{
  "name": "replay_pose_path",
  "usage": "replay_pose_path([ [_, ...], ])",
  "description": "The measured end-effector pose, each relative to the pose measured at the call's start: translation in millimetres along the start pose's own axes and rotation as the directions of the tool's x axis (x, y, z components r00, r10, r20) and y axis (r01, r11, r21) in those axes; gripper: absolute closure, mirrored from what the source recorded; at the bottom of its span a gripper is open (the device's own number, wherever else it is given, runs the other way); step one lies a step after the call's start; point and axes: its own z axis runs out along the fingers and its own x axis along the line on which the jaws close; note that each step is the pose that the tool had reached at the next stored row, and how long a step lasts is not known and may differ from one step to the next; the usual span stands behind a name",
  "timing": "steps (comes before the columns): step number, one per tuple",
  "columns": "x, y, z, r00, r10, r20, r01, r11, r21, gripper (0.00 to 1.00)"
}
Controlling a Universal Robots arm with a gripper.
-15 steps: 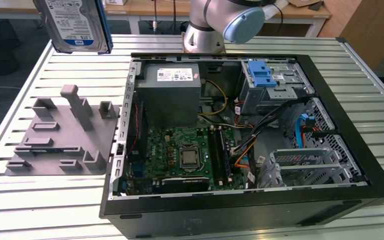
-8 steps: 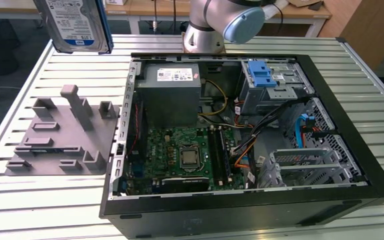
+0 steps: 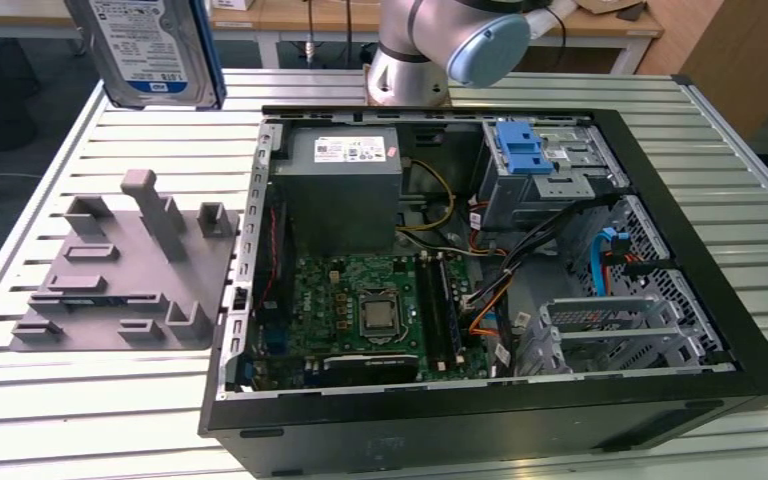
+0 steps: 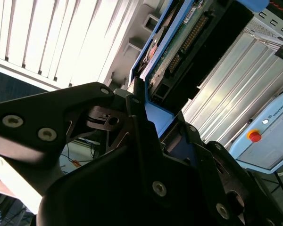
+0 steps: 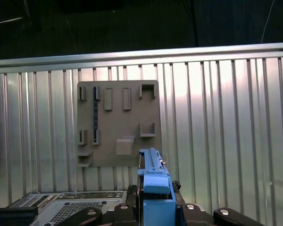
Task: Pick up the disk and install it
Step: 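Pick up the disk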
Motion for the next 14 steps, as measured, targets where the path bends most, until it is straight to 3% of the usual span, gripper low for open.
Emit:
replay_pose_path([
  [6,5.8,-0.4,0.0,1.0000,0.000,-0.0001,0.000,1.0000,-0.0001,0.64],
  [14,6.2,-2.8,0.0,1.0000,0.000,-0.0001,0.000,1.0000,-0.0001,0.64],
])
